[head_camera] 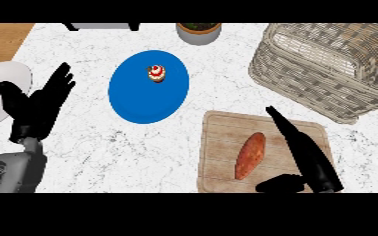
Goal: Pick the sweet potato from the cutting board and place it in the basket
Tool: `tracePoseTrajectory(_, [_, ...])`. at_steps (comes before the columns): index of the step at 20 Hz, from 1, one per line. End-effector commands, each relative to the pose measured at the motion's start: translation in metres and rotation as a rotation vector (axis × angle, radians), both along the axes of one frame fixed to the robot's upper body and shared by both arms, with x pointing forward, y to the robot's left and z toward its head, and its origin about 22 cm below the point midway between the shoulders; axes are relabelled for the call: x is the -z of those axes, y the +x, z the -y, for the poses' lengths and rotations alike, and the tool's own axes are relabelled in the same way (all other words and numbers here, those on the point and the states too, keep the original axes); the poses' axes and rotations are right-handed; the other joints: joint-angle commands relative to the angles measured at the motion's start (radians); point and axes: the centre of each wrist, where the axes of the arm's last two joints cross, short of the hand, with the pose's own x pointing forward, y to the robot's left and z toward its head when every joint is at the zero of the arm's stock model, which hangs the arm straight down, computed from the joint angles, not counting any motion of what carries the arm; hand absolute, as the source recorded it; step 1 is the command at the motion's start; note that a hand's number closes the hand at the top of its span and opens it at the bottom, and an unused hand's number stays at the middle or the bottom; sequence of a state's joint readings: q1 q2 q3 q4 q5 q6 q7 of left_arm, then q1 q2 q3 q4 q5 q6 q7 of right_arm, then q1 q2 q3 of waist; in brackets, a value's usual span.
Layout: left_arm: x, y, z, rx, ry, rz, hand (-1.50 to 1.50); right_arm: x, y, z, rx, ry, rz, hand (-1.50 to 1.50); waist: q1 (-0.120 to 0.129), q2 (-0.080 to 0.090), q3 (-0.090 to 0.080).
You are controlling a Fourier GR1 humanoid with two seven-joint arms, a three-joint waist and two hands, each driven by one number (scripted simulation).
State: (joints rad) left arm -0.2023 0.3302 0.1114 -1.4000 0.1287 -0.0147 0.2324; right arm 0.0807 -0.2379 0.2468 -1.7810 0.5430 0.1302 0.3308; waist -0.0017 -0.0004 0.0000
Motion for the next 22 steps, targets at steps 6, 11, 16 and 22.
tracePoseTrajectory(6, [0.001,0.006,0.002,0.005,-0.001,0.014,0.0,0.005,0.004,-0.018,-0.063,0.008,0.005,-1.5,0.001,0.0,0.0])
tracePoseTrajectory(11, [0.005,0.007,-0.009,-0.002,-0.007,-0.014,0.0,0.023,0.0,-0.033,-0.02,-0.056,0.001,-1.5,0.001,0.001,0.0])
tracePoseTrajectory(16, [0.019,-0.006,0.004,0.003,0.009,0.008,0.0,0.05,-0.001,-0.019,0.0,-0.096,-0.026,-1.5,0.001,0.001,0.0])
tracePoseTrajectory(22, [0.005,-0.006,0.006,0.0,-0.004,-0.01,0.0,0.042,0.005,-0.039,-0.105,-0.199,-0.042,1.5,0.003,0.0,0.0])
